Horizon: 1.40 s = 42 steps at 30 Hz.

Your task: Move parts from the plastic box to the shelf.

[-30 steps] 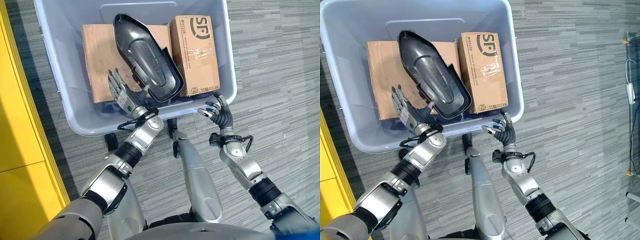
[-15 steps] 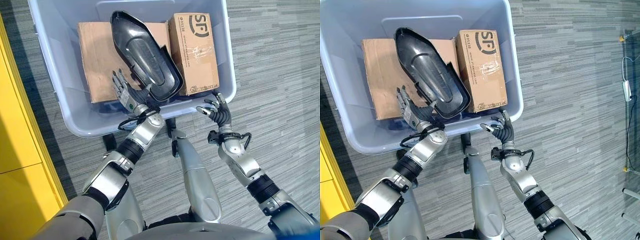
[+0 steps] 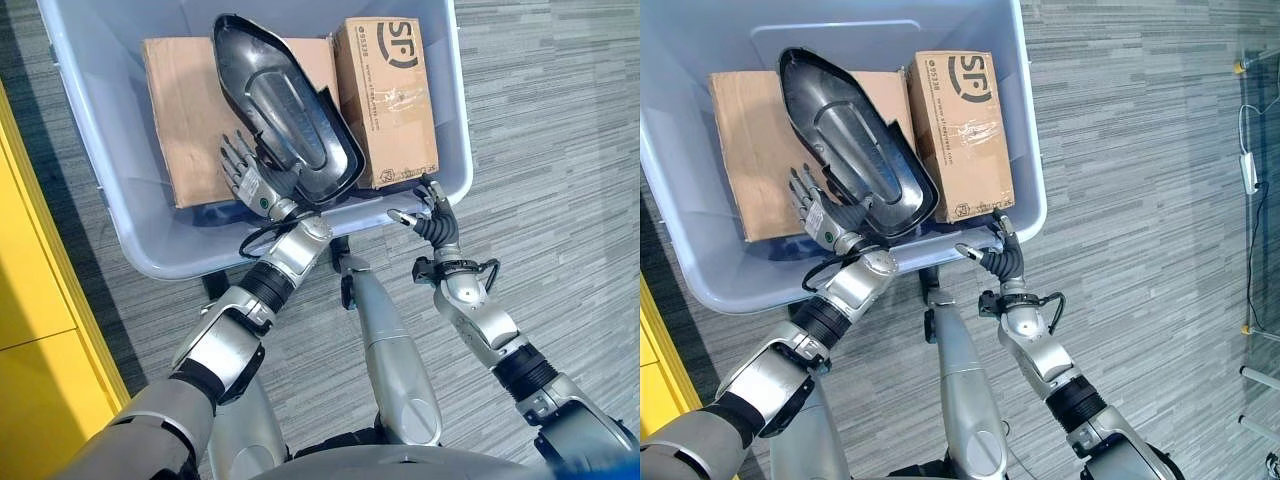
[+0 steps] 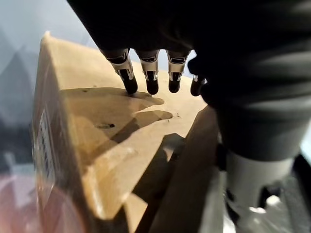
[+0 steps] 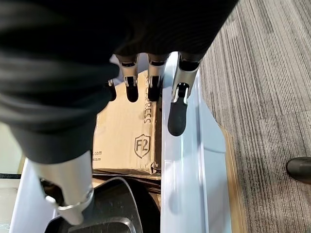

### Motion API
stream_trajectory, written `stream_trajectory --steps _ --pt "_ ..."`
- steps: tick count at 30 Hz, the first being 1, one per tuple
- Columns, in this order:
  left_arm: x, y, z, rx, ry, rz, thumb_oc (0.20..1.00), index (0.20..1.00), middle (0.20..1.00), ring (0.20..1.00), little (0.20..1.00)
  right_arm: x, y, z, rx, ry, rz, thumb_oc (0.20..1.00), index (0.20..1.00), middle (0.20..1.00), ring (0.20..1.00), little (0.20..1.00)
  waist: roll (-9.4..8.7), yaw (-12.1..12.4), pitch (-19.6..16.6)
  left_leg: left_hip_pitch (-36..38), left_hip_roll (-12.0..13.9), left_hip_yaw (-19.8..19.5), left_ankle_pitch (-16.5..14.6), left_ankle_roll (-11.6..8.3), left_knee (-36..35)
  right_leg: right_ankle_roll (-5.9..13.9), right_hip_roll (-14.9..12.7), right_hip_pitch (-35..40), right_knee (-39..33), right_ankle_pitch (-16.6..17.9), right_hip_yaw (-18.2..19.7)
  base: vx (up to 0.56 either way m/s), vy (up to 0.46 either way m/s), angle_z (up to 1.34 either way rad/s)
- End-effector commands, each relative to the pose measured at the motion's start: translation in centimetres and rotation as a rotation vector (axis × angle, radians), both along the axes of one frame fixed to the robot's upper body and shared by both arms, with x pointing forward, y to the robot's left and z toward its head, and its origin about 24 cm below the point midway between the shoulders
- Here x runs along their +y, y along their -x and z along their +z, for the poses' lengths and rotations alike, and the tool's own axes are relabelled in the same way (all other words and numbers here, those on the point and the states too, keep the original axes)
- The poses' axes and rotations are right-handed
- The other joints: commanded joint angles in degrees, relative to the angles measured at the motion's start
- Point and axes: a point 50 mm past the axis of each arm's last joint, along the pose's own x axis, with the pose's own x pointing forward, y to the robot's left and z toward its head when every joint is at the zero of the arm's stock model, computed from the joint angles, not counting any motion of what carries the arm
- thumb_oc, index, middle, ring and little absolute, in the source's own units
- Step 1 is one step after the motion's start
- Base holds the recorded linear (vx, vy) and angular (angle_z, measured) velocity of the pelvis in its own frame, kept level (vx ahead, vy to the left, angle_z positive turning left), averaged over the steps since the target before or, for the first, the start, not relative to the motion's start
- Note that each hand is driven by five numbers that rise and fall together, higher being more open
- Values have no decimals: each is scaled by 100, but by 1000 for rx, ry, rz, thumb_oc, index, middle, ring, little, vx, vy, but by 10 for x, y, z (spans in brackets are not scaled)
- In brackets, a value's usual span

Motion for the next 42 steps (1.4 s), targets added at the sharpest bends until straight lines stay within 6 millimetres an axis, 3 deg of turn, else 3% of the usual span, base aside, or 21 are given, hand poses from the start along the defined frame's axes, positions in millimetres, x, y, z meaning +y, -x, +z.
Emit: stream_trajectory --steps 1,5,12,19,22,26,31,36,42 --pt "-4 6 -10 -24 -6 42 1000 1000 1000 1000 1000 6 11 -22 99 -17 23 1000 1000 1000 1000 1000 -243 118 345 -542 -381 -223 313 402 332 -349 508 508 66 -410 -720 -20 28 -12" --pt "13 3 -6 -82 19 156 1000 1000 1000 1000 1000 8 8 -20 95 -12 35 1000 1000 1000 1000 1000 -193 134 345 -563 -383 -223 375 378 350 -372 486 504 96 -431 -711 -15 40 -3" --pt "20 5 -3 -149 15 195 1000 1000 1000 1000 1000 14 7 -16 84 -18 66 1000 1000 1000 1000 1000 -156 206 345 -545 -414 -240 434 358 270 -389 492 549 70 -461 -742 -4 11 0" --pt "21 3 -10 -127 123 153 1000 1000 1000 1000 1000 24 7 -15 86 -34 84 1000 1000 1000 1000 1000 -162 289 345 -514 -389 -234 491 336 179 -388 477 634 9 -473 -809 -2 1 1" --pt "0 -6 -17 -16 297 -131 1000 1000 1000 1000 1000 27 7 -13 89 -29 82 1000 1000 1000 1000 1000 -196 292 345 -477 -337 -190 541 323 86 -361 471 685 -68 -429 -872 -2 -47 9" --pt "-31 -6 -20 65 335 -370 1000 1000 1000 1000 1000 24 5 -10 88 -17 64 1000 1000 1000 1000 1000 -246 268 345 -462 -330 -146 497 351 67 -348 501 690 -103 -393 -908 -1 -32 5" --pt "-54 -4 -21 129 403 -498 1000 1000 1000 1000 1000 19 4 -5 79 5 55 1000 1000 1000 1000 1000 -285 152 345 -421 -305 -49 480 348 23 -329 530 635 -90 -366 -869 -1 -4 2" --pt "-77 -2 -7 117 413 -626 1000 1000 1000 1000 1000 12 5 -4 71 42 49 1000 1000 1000 1000 1000 -242 -19 345 -366 -230 71 517 307 -67 -326 499 526 -65 -349 -788 -9 30 -4" --pt "-88 3 -7 142 507 -651 1000 1000 1000 1000 1000 8 5 -2 59 51 37 1000 1000 1000 1000 1000 -255 -86 345 -347 -202 88 517 284 -88 -321 496 497 -123 -302 -745 -1 3 -1"
